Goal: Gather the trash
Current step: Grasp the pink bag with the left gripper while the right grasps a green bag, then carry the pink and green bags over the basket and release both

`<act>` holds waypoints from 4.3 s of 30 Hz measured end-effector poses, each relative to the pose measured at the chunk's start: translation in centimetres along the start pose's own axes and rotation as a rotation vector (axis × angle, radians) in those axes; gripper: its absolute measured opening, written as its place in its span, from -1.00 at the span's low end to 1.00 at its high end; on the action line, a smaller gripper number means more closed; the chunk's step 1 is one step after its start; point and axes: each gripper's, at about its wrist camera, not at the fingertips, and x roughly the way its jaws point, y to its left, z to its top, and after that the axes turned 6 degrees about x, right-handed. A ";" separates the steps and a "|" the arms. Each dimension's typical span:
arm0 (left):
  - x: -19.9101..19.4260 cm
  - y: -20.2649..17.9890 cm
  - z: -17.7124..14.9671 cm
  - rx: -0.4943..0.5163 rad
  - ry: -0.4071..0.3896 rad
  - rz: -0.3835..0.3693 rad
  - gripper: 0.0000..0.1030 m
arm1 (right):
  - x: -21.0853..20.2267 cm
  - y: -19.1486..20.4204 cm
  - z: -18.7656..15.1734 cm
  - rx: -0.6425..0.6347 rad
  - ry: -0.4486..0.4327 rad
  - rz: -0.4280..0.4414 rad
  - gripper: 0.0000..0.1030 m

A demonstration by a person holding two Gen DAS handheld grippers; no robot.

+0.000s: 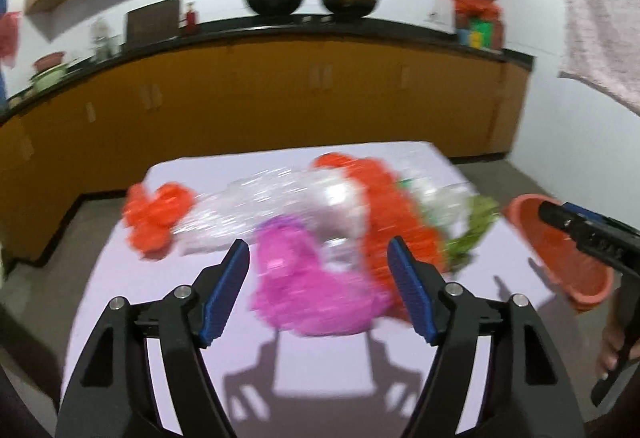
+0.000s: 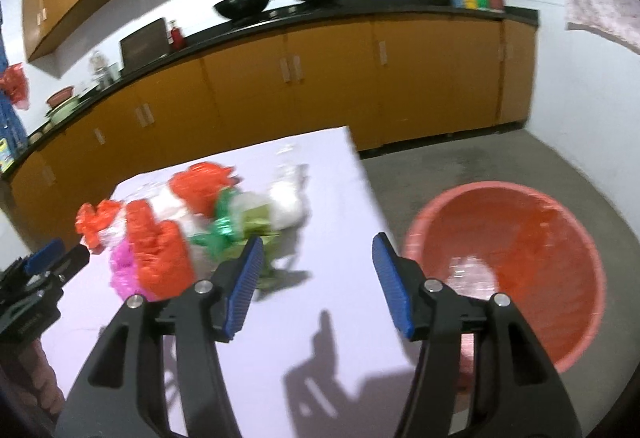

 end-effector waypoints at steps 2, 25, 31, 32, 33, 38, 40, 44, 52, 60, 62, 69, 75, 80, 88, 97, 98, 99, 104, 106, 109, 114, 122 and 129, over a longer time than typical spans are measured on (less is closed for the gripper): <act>0.8 1.3 -0.3 -0.010 0.009 0.037 0.50 | 1.4 1.8 -0.2 -0.009 0.021 0.017 0.10; 7.5 2.8 -3.5 -0.038 0.168 -0.012 0.40 | 6.3 3.5 -1.0 -0.034 0.125 -0.031 -0.85; 7.6 2.9 -3.7 -0.057 0.182 -0.043 0.14 | 4.9 3.6 -0.8 -0.039 0.113 0.000 -0.87; 7.6 2.9 -3.7 -0.056 0.182 -0.049 -0.01 | 4.7 3.8 -0.8 -0.043 0.111 0.003 -0.87; 7.5 2.7 -3.7 -0.053 0.184 -0.056 -0.23 | 4.5 3.8 -0.8 -0.047 0.110 0.007 -0.87; 6.9 2.6 -3.8 -0.040 0.176 -0.062 -0.46 | 3.3 4.0 -0.9 -0.055 0.108 0.019 -0.87; 6.4 2.9 -4.0 -0.049 0.172 -0.062 -0.49 | 2.8 4.0 -1.0 -0.055 0.107 0.020 -0.87; 4.9 3.6 -4.3 -0.063 0.155 -0.056 -0.50 | 2.0 3.9 -1.2 -0.057 0.103 0.025 -0.88; 1.3 5.2 -4.3 -0.083 0.109 -0.031 -0.51 | -0.3 4.1 -1.5 -0.060 0.086 0.042 -0.90; -1.7 6.5 -4.2 -0.093 0.069 0.001 -0.51 | -3.0 4.7 -1.5 -0.066 0.053 0.062 -0.90; -2.5 6.6 -3.9 -0.093 0.053 0.003 -0.51 | -3.8 4.9 -1.5 -0.069 0.040 0.066 -0.90; -4.8 6.0 -2.6 -0.085 -0.008 -0.010 -0.51 | -6.4 5.1 -1.1 -0.071 -0.001 0.090 -0.91; -6.1 4.4 -1.1 -0.064 -0.058 -0.048 -0.51 | -8.6 4.6 -0.1 -0.068 -0.060 0.071 -0.91; -6.5 1.9 0.4 -0.038 -0.087 -0.099 -0.51 | -10.5 2.4 1.0 -0.042 -0.122 0.013 -0.91; -5.8 -4.5 2.9 0.021 -0.111 -0.222 -0.51 | -13.1 -3.5 2.6 0.032 -0.208 -0.126 -0.91; -3.8 -12.9 4.8 0.103 -0.107 -0.367 -0.51 | -13.6 -10.4 3.2 0.115 -0.235 -0.253 -0.91; -3.5 -13.8 4.9 0.114 -0.103 -0.381 -0.51 | -13.6 -11.0 3.2 0.124 -0.234 -0.259 -0.91; -3.3 -14.6 5.0 0.125 -0.099 -0.393 -0.51 | -13.5 -11.6 3.1 0.131 -0.232 -0.263 -0.91; -1.7 -18.1 5.0 0.176 -0.077 -0.445 -0.51 | -13.0 -14.6 2.7 0.172 -0.225 -0.299 -0.91; -1.0 -19.3 5.0 0.193 -0.067 -0.461 -0.51 | -12.6 -15.4 2.7 0.185 -0.221 -0.307 -0.91; -0.3 -20.4 4.9 0.211 -0.057 -0.475 -0.51 | -12.0 -16.6 2.6 0.207 -0.215 -0.318 -0.91; 0.8 -22.3 4.7 0.238 -0.037 -0.496 -0.51 | -11.0 -17.8 2.8 0.232 -0.210 -0.324 -0.91; 2.3 -25.5 4.3 0.290 -0.010 -0.521 -0.51 | -9.5 -18.7 2.8 0.253 -0.206 -0.320 -0.91; 3.7 -27.2 4.2 0.309 0.016 -0.548 -0.50 | -8.5 -19.5 3.0 0.270 -0.206 -0.323 -0.90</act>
